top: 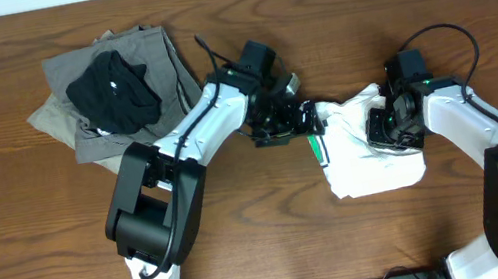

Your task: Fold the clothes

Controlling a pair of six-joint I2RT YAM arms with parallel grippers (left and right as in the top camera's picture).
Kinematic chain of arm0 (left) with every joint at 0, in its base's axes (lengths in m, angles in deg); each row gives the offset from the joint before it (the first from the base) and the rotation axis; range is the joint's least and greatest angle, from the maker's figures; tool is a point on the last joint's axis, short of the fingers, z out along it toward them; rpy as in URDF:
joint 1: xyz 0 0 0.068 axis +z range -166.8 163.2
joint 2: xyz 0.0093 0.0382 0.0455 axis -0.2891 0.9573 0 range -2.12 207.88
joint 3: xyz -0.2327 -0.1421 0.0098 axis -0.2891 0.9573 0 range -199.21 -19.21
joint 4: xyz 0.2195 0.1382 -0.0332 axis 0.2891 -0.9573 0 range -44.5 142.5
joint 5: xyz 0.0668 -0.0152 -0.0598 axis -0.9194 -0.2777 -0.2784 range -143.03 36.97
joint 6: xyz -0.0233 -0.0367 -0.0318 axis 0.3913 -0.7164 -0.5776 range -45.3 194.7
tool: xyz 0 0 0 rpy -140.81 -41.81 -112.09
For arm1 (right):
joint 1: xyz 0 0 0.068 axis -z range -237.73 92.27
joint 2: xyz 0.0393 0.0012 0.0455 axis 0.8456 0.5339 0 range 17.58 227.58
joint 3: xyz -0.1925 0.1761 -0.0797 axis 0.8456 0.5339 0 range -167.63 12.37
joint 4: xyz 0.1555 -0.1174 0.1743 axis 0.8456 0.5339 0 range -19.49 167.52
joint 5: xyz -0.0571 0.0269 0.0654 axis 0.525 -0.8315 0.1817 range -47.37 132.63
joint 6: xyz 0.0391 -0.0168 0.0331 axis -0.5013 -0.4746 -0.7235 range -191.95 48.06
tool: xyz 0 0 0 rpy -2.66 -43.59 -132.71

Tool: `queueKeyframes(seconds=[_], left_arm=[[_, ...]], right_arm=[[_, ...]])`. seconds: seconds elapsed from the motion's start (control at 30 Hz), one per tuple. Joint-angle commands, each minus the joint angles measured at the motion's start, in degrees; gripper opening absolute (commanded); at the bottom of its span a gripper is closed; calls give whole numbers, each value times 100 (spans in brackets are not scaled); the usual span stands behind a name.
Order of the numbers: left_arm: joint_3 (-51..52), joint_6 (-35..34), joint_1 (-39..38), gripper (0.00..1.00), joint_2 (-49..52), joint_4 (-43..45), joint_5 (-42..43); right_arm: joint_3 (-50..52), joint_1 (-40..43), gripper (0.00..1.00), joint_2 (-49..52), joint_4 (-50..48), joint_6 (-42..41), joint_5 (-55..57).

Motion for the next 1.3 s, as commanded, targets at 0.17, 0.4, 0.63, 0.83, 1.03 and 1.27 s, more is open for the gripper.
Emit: queueKeyframes(seconds=[0.17, 0.4, 0.63, 0.83, 1.03, 1.27], left_arm=[[826, -1738, -304, 97, 76, 1346, 739], [933, -1801, -586, 66, 76, 2192, 420], [929, -748, -605, 6, 70, 2358, 402], [776, -142, 52, 6, -317, 2072, 1196], [452, 55, 1600, 6, -1316, 2070, 2002], [446, 374, 3635, 6, -2024, 2000, 1679]], right_arm=[[37, 37, 13, 103, -37, -13, -131], [37, 35, 12, 103, -50, -13, -153], [-22, 39, 11, -188, 87, 210, -190], [-203, 227, 12, -1397, 507, 358, -164], [-249, 553, 18, -2798, 428, 328, -365], [-249, 555, 18, -3432, 420, 326, -404]])
